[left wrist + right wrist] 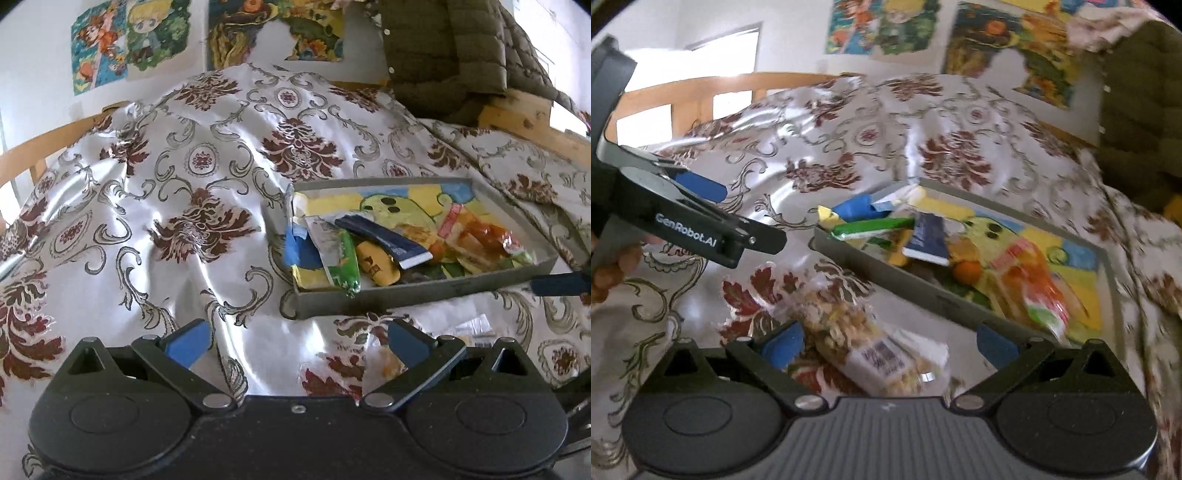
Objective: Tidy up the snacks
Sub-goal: 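Move the right tool to the nut bar bag while the left tool approaches the silver foil stick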
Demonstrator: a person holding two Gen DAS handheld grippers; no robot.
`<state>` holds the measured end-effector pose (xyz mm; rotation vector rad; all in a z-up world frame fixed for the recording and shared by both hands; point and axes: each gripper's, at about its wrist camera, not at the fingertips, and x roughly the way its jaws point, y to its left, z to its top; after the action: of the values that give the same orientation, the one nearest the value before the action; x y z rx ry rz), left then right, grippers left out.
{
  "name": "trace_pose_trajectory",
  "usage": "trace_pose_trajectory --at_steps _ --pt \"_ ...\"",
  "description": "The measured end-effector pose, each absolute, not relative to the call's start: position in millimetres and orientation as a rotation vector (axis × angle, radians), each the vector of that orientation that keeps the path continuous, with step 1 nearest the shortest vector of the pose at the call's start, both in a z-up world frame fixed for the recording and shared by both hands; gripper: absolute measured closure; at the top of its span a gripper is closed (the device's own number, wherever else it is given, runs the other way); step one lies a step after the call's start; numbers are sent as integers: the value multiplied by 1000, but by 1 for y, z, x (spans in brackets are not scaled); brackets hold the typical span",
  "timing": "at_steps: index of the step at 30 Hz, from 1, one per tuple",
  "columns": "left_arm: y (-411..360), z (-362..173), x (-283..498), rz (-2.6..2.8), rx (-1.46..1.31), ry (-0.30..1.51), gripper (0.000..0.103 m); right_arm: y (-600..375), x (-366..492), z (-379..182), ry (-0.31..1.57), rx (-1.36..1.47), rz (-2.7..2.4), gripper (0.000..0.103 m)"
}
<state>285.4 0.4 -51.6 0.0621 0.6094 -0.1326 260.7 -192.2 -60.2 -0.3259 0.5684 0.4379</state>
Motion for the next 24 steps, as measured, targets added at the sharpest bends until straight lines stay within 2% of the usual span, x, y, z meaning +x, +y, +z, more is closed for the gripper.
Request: trace_pose_trajectory --at_steps 8,12,15,17,19,24 --pt "13 -53 292 -108 10 617 1 -166 287 -80 653 -392 537 3" --pt "12 -55 294 -113 8 623 1 -162 284 -88 681 -435 557 13" --pt "10 -56 294 -117 17 625 1 -160 281 -93 686 -467 550 16" --pt "10 -56 292 -122 15 620 1 -159 279 -94 683 -484 538 23" --pt "10 -54 291 -131 11 612 1 -160 278 -93 679 -500 516 35" --pt "10 -53 290 -151 -4 604 1 -161 265 -93 674 -577 492 46"
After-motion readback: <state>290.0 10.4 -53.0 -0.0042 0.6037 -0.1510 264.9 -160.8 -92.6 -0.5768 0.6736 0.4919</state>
